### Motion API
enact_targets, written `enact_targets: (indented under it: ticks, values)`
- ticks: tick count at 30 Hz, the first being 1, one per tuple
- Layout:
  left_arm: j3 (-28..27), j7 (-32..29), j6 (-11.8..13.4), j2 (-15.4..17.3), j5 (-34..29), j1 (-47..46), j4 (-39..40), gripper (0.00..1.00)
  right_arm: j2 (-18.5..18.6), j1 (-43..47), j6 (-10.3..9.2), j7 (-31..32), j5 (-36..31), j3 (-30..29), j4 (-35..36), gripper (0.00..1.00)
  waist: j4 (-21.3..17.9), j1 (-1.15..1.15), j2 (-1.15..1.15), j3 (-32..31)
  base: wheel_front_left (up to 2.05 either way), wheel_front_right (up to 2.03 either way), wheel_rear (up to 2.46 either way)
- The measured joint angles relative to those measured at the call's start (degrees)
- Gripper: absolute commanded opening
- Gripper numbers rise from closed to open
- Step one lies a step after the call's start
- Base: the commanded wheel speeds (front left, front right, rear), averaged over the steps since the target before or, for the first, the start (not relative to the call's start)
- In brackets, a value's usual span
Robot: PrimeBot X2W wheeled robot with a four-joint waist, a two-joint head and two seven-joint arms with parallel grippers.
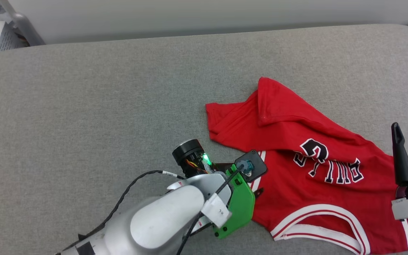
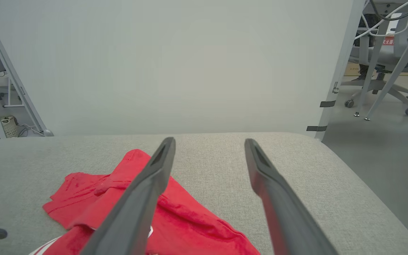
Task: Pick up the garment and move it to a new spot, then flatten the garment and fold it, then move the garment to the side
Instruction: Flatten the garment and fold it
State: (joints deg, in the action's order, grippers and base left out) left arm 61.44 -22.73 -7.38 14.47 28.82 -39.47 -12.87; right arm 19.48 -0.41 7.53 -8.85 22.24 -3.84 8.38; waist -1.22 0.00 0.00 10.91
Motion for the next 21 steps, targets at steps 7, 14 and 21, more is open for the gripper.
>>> enact_targets:
  ticks: [7, 14, 21]
  values:
    - [9.2, -3.5, 0.0, 1.0, 2.1, -5.5, -7.6, 1.00, -0.6, -2.8, 0.00, -0.8, -0.5, 0.4, -0.5, 1.00, -2.1, 0.01, 0.00, 4.0, 0.00, 0.00, 0.00]
    - [10.6, -2.6, -0.1, 0.4, 2.5, -7.8, -11.0, 0.62, -0.9, -4.3, 0.00, -1.6, -1.4, 0.9, -1.7, 1.00, -4.1, 0.01, 0.00, 7.4, 0.00, 0.00, 0.00]
    - [11.4, 2.3, -0.2, -0.5, 1.6, -7.8, -11.1, 0.00, -1.0, -4.3, 0.00, -2.0, -2.0, -0.1, -3.0, 1.00, -4.1, 0.01, 0.00, 7.4, 0.00, 0.00, 0.00]
